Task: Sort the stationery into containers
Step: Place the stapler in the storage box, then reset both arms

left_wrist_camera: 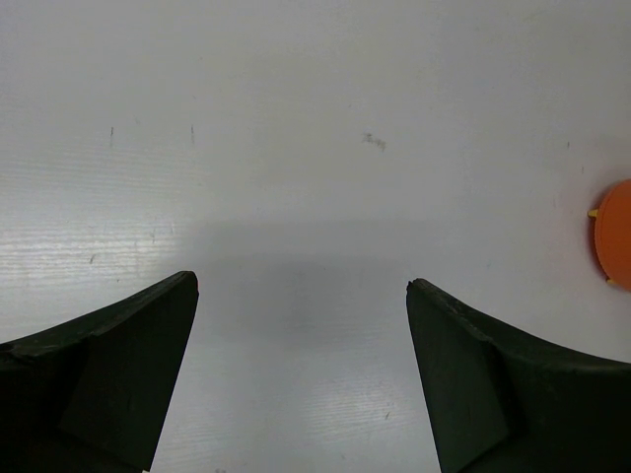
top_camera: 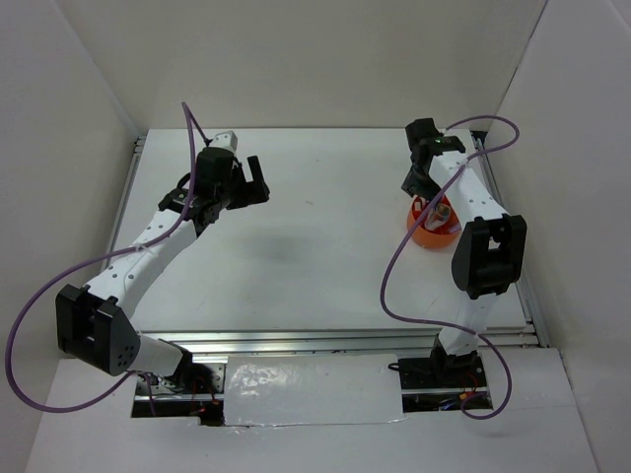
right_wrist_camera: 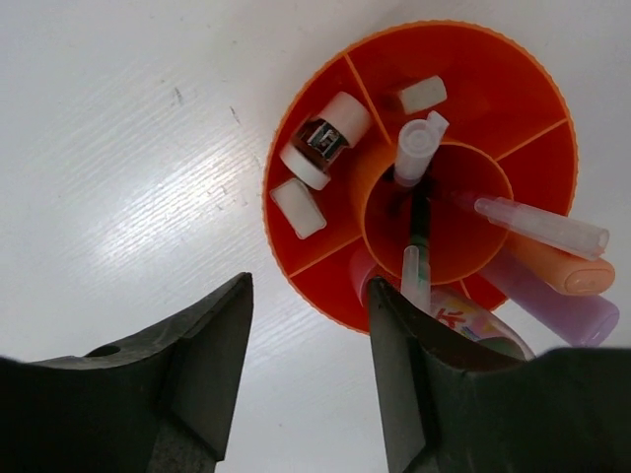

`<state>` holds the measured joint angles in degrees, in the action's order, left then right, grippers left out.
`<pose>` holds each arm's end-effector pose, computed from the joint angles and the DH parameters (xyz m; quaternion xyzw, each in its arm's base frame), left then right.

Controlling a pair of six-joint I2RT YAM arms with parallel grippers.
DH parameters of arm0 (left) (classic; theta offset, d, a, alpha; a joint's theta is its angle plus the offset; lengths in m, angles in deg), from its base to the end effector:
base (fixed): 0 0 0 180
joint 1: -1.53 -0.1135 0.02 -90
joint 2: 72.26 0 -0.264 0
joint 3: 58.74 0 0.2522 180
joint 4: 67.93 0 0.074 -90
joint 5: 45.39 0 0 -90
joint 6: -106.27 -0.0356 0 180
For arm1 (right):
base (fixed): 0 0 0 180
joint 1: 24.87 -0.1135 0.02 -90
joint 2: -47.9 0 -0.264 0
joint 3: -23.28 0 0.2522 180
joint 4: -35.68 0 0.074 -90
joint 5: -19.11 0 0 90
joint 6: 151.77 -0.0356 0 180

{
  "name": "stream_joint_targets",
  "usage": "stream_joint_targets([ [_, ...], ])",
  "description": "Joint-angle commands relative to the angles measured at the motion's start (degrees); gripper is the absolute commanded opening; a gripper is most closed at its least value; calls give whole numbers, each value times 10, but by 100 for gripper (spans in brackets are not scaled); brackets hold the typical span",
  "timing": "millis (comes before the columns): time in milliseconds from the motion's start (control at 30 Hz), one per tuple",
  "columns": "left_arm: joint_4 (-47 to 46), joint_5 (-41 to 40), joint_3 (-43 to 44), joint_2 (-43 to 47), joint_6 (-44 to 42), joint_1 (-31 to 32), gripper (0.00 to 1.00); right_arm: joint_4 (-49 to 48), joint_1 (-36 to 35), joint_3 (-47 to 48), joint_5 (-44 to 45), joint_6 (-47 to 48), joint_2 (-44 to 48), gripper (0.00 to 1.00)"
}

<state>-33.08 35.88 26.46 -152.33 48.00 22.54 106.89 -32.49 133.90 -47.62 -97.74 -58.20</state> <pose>0.3011 -0.1099 0.3420 -0.1186 0.8550 -0.1634 0.4778 0.3853 0.0374 0.2890 0.2744 0.9201 -0.1099 0.2571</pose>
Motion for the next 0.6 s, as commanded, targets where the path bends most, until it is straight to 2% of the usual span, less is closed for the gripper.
stream_joint_targets([
  [0, -8, 3, 12, 4, -11, -4, 99, -12, -13, 44, -17, 28, 35, 56],
  [167, 2, 11, 35, 2, -60, -6, 99, -40, -72, 113, -102, 112, 70, 54],
  [267, 33, 27, 63, 2, -113, -14, 99, -95, -133, 99, -105, 209, 122, 62],
  [333, 63, 33, 70, 5, -160, -23, 99, -123, -162, 70, -89, 294, 166, 78],
  [367, 70, 48, 66, 16, -179, -28, 99, -140, -182, 60, -87, 325, 192, 91],
  [400, 75, 65, 50, 25, -190, -46, 99, -145, -188, 41, -79, 371, 205, 97],
  [467, 77, 107, 27, 57, -214, -70, 99, -145, -184, 24, -82, 396, 235, 100],
  [533, 70, 136, -8, 95, -229, -91, 99, -167, -163, -34, -98, 414, 289, 100],
  [567, 69, 136, -19, 104, -242, -94, 99, -181, -135, -100, -108, 422, 314, 100],
])
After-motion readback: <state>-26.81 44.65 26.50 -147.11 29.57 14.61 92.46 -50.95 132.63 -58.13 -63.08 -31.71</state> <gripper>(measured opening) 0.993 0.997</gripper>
